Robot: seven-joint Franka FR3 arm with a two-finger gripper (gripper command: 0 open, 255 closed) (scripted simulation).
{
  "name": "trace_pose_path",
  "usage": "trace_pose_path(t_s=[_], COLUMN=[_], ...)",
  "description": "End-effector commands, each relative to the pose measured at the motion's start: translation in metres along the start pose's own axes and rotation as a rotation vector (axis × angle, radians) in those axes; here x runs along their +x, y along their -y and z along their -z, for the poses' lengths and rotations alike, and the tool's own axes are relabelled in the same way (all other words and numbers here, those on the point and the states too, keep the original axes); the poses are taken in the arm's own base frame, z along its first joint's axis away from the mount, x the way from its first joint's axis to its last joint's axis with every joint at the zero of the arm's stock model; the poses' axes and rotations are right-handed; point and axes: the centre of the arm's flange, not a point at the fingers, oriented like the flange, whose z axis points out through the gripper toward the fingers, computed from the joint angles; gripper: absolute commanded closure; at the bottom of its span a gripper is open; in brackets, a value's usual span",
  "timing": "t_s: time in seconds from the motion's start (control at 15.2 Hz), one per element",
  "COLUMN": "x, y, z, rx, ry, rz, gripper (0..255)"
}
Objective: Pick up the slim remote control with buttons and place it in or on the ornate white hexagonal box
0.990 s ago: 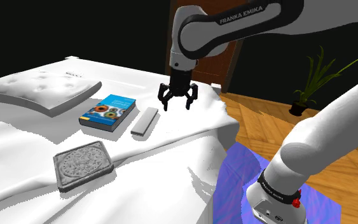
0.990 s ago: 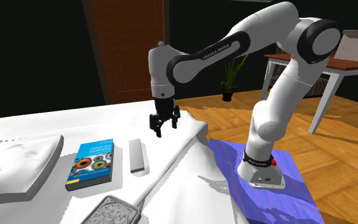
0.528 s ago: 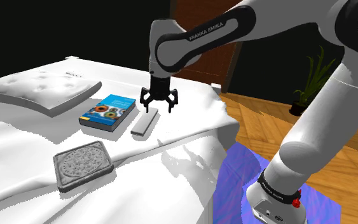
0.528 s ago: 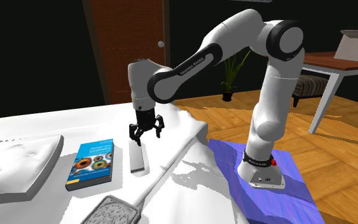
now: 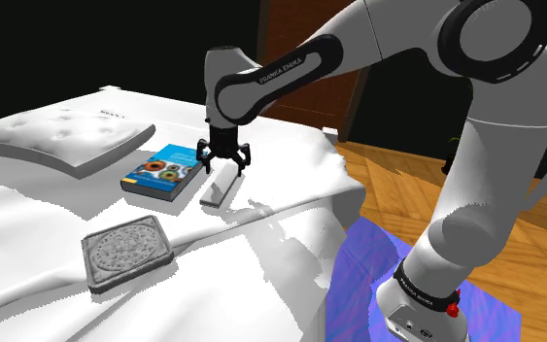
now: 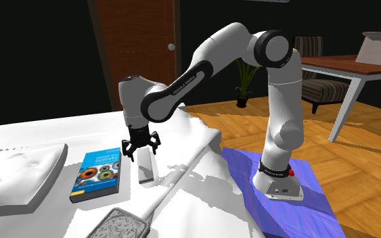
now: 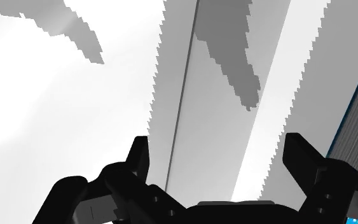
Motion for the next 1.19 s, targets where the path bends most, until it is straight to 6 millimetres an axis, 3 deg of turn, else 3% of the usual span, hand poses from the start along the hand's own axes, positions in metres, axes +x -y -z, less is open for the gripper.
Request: trace_pose_path(t_s=[0.0, 0.26, 0.73, 0.79, 1.12], x=[0.001, 0.001, 0.001, 0.002, 0.002], y=[0.001, 0.001, 0.001, 0.001, 0.001], z=[-0.011, -0.03, -0.03, -0.03, -0.03], rx=[0.0, 0.0, 0.0, 0.0, 0.0], ry=[-0.002, -0.002, -0.002, -0.002, -0.002], rz=[-0.003, -0.003, -0.003, -0.003, -0.003], gripper=[0, 0, 0, 255, 255])
